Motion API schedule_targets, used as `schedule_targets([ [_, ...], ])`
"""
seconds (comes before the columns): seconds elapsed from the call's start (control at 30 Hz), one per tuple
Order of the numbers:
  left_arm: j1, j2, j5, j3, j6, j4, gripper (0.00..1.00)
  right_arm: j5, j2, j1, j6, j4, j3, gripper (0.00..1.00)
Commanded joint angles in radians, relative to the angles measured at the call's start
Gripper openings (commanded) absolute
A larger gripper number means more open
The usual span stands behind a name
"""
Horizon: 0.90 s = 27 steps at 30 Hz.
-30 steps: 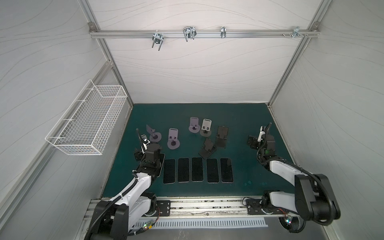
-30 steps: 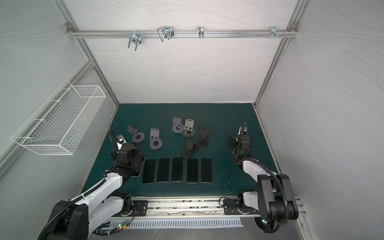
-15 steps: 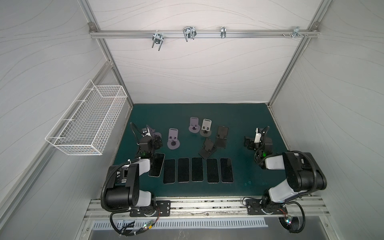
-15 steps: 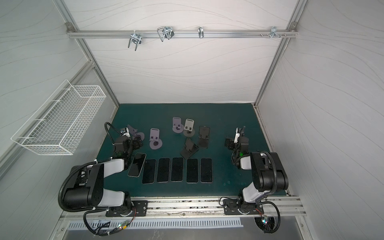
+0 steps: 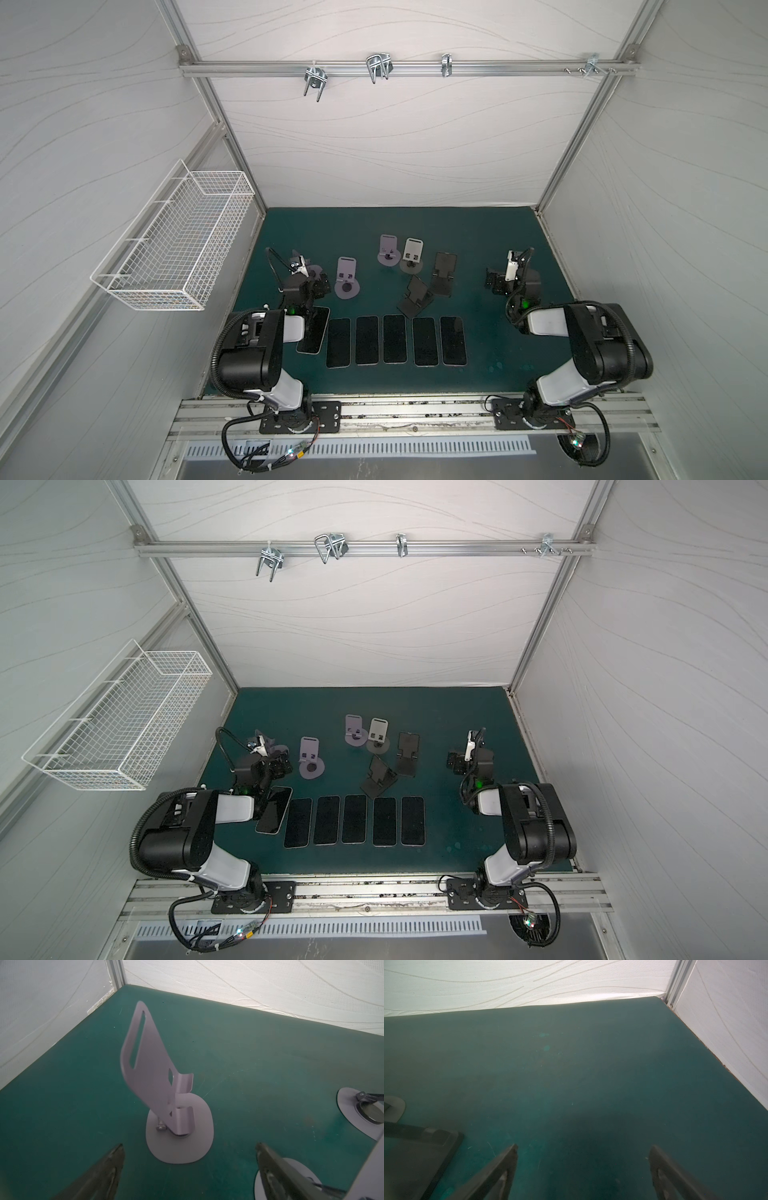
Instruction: Remove the phone from the phone stand
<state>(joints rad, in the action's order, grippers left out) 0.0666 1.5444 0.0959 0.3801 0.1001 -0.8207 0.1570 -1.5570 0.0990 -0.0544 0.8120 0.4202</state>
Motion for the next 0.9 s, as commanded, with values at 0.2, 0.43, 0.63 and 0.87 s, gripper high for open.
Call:
schedule_targets([
  [0.2,-0.076,0.009,0.125,0.040,-0.067,-0.027,0.99,0.013,-0.007,0.007,0.021,-0.010,0.014,0.99],
  [0.43,-0.076,0.008,0.127,0.038,-0.069,-0.029,0.99,0.013,-0.008,0.006,0.022,-0.011,0.014,0.99],
  [0.63,-0.076,0.010,0.126,0.041,-0.068,-0.028,0.99,0.012,-0.008,0.005,0.022,-0.011,0.014,0.99],
  [0.87,-0.065,0.010,0.113,0.040,-0.054,-0.025,0.99,0.013,-0.008,0.005,0.022,-0.011,0.014,0.99],
])
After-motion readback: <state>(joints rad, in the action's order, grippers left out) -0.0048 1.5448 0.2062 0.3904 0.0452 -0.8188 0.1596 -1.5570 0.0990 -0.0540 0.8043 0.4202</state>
